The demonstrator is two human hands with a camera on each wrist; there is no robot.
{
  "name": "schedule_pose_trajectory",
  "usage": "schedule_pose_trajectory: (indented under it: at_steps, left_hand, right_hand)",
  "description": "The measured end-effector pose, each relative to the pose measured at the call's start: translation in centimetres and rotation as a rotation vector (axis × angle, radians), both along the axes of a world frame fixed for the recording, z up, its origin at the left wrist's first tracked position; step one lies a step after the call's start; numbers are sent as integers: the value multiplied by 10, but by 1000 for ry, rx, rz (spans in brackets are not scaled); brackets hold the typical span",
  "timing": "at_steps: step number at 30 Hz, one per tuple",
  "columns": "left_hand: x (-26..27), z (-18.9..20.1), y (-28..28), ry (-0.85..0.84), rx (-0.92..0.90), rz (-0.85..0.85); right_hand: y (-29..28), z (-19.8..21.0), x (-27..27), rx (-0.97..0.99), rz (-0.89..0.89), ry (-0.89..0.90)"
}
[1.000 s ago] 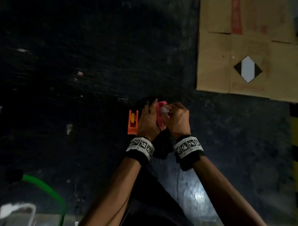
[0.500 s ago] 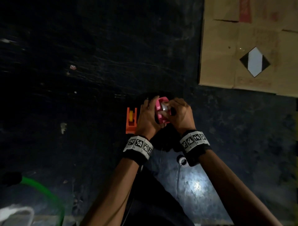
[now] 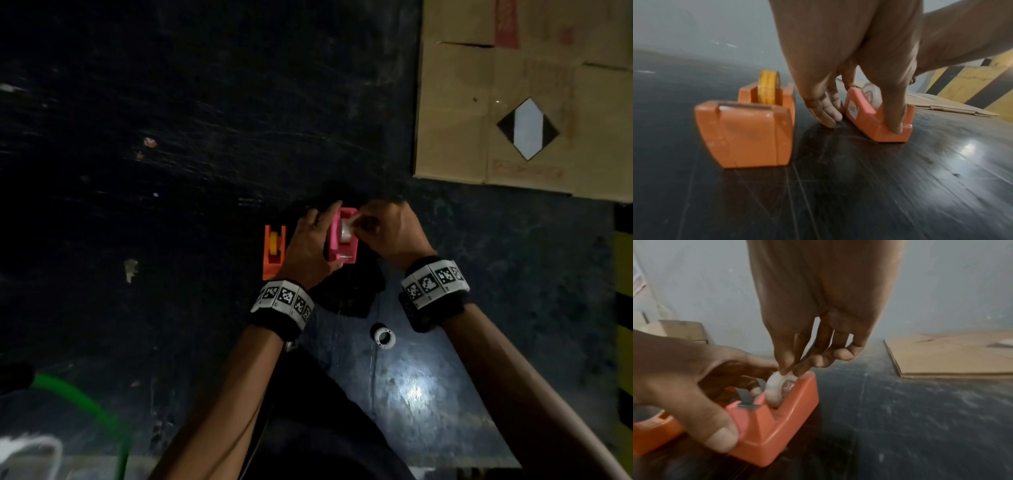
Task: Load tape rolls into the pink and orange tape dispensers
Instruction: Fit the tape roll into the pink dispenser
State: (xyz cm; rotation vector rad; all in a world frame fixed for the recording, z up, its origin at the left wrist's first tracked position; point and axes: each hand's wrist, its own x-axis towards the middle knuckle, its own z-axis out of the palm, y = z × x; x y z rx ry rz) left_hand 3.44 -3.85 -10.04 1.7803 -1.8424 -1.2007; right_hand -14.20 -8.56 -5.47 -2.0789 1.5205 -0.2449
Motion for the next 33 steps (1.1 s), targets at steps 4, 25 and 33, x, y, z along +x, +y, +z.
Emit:
schedule_pose_trajectory:
  at_steps: [4, 25, 33]
  left_hand:
    - [1, -2, 1, 14, -21, -4]
    - [7, 16, 1, -21, 93, -97]
    - [86, 73, 24, -13, -261, 142]
  right_hand:
    - [0, 4, 5, -5, 26, 87]
    - [75, 3, 9, -55, 53, 176]
    - [66, 25, 39, -29, -86, 11]
